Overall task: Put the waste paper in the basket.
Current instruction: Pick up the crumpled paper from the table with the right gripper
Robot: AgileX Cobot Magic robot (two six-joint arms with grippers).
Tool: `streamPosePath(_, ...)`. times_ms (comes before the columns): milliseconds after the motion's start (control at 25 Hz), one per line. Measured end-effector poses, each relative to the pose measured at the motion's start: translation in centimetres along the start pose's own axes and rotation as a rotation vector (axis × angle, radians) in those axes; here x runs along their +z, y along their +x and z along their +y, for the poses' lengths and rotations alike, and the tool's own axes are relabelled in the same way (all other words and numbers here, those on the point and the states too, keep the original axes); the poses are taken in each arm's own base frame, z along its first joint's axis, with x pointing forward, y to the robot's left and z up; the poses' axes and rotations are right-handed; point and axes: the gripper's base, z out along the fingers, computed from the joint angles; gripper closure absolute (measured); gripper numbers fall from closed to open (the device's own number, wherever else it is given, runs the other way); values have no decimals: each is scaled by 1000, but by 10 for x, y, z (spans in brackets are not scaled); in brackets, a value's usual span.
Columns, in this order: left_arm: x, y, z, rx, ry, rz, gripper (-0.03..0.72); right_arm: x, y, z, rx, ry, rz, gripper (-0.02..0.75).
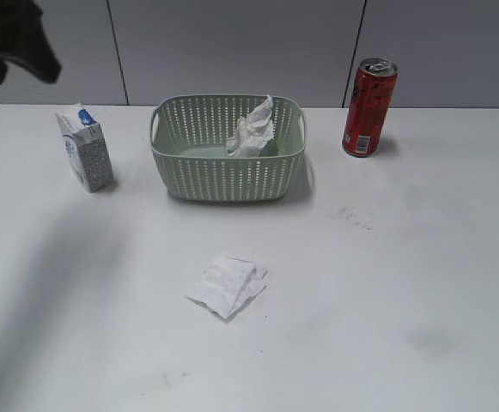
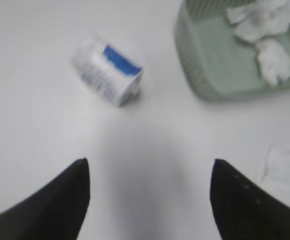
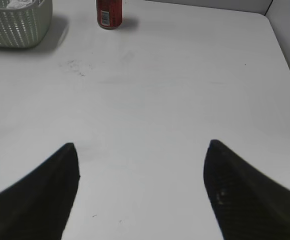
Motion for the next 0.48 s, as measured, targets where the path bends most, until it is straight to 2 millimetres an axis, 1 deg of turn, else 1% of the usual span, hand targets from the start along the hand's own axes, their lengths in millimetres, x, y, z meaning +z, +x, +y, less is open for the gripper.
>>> streamPosePath(80,-11,12,10,2,-67,99,120,0,0,0,1,0,0,150)
streamPosePath(160,-24,22,14,7,-130,181,122,0,0,0,1,0,0,150)
streamPosePath(200,-30,24,14,16,-161,195,121,0,0,0,1,0,0,150)
streamPosePath(280,-46,27,12,27,-204,177,126,0,0,0,1,0,0,150)
streamPosePath(400,-73,31,4,35,-233,114,132,0,0,0,1,0,0,150)
streamPosePath(480,-90,39,-4,36,-242,75,133,0,0,0,1,0,0,150)
